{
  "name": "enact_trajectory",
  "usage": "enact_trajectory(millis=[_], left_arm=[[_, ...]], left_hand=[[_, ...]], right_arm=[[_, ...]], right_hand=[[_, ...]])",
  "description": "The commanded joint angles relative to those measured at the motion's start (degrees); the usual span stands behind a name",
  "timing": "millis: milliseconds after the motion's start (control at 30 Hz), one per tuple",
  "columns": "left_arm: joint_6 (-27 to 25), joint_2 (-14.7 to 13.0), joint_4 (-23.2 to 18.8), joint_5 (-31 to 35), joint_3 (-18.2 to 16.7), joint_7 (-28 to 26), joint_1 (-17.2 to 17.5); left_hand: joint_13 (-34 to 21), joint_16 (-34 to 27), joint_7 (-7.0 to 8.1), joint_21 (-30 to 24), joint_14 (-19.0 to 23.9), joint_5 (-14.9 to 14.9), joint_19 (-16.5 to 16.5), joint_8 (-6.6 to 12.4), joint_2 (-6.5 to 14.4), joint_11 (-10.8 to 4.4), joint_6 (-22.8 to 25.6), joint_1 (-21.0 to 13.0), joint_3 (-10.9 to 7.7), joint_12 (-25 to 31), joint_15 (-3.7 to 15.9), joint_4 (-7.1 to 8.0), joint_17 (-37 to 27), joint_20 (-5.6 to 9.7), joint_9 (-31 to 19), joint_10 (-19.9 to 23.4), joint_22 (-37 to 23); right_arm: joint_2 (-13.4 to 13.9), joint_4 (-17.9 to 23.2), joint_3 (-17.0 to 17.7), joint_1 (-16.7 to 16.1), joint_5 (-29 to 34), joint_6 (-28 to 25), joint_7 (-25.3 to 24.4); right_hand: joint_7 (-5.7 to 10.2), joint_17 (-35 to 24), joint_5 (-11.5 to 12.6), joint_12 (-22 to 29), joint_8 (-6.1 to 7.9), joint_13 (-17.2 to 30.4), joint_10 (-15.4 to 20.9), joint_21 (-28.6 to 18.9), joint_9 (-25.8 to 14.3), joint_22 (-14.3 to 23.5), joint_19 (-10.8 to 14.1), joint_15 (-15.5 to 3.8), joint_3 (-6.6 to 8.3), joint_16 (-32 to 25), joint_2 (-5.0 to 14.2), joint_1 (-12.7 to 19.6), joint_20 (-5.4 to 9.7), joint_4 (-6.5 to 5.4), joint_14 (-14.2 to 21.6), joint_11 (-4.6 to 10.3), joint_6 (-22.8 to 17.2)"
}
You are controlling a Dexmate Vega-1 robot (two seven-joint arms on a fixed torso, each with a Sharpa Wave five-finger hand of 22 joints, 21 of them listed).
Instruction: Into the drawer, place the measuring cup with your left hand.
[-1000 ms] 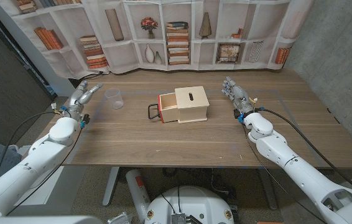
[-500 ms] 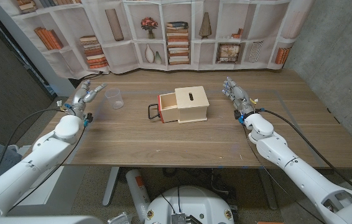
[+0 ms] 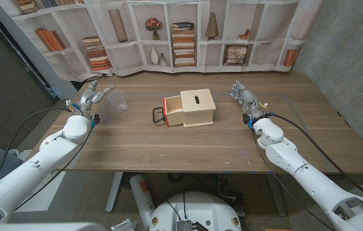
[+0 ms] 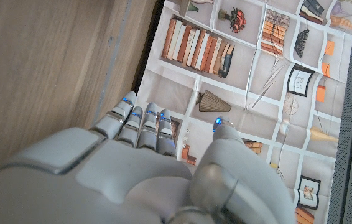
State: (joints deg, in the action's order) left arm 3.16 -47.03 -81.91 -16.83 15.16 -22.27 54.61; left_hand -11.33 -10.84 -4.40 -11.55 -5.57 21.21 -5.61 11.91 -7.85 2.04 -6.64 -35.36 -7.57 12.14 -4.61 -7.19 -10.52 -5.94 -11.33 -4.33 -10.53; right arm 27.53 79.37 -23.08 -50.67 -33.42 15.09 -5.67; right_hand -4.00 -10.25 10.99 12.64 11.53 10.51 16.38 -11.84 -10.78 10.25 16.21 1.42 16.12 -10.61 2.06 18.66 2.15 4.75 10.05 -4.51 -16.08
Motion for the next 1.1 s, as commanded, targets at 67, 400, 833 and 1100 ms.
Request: enact_trajectory(millis=[67, 400, 833, 1100], left_arm=[[-0.49, 2.17, 3.23, 1.16, 2.44, 0.79, -3.27], [-2.89, 2.56, 3.98, 1.47, 4.25, 1.89, -4.96], [-7.57, 1.97, 3.37, 1.17, 5.92, 3.07, -5.40], [-9.04, 1.63, 3.11, 1.42, 6.65, 3.32, -5.96]], left_hand=[[-0.12, -0.44, 0.17, -0.47, 0.49, 0.34, 0.64, 0.39, 0.25, -0.07, 0.41, -1.09, 0.04, 0.41, 0.08, -0.50, -0.13, -0.42, -0.26, 0.66, -0.16], [-0.14, -0.20, 0.21, -0.34, 0.03, 0.45, 0.33, 0.09, 0.22, 0.30, -0.29, -1.33, 0.27, 0.16, -0.16, -0.48, -0.15, -0.93, -0.28, 0.05, -0.17], [-0.22, 0.57, -0.52, 0.54, -3.01, 0.62, -2.55, -0.85, 0.18, 1.35, -3.20, -1.22, 1.25, -0.82, -1.60, -0.02, -0.26, -2.38, -0.36, -3.22, -0.24], [-0.26, 0.59, -0.65, 0.64, -3.66, 0.64, -3.22, -0.88, 0.20, 1.70, -3.63, -1.07, 1.54, -0.86, -1.89, 0.15, -0.28, -2.53, -0.38, -3.77, -0.25]], right_arm=[[0.14, -0.22, 0.43, -0.37, -0.46, 0.37, 0.09], [-0.13, -1.32, 0.32, -0.05, -0.50, 0.94, 0.69], [-0.24, -1.49, 0.48, -0.18, -0.75, 1.05, 0.60], [-0.68, -2.51, 0.15, 0.32, -0.74, 1.43, 1.26]], right_hand=[[0.30, -0.28, 0.07, -0.18, -0.11, 0.15, 0.32, 0.11, -0.19, 0.29, 0.25, 0.12, -0.05, -0.19, 0.24, 0.15, -0.01, 0.24, 0.48, -0.14, -0.46], [0.33, -0.28, 0.09, -0.20, -0.12, 0.15, 0.32, 0.13, -0.19, 0.29, 0.23, -0.02, -0.06, -0.20, 0.26, 0.16, -0.02, 0.30, 0.58, -0.09, -0.47], [0.33, -0.28, 0.10, -0.19, -0.13, 0.16, 0.40, 0.17, -0.19, 0.30, 0.19, -0.04, -0.07, -0.18, 0.28, 0.17, -0.08, 0.37, 0.61, -0.01, -0.51], [0.44, -0.28, 0.10, -0.20, -0.11, 0.16, 0.41, 0.18, -0.19, 0.30, 0.16, -0.02, -0.09, -0.18, 0.28, 0.17, -0.10, 0.41, 0.63, 0.07, -0.59]])
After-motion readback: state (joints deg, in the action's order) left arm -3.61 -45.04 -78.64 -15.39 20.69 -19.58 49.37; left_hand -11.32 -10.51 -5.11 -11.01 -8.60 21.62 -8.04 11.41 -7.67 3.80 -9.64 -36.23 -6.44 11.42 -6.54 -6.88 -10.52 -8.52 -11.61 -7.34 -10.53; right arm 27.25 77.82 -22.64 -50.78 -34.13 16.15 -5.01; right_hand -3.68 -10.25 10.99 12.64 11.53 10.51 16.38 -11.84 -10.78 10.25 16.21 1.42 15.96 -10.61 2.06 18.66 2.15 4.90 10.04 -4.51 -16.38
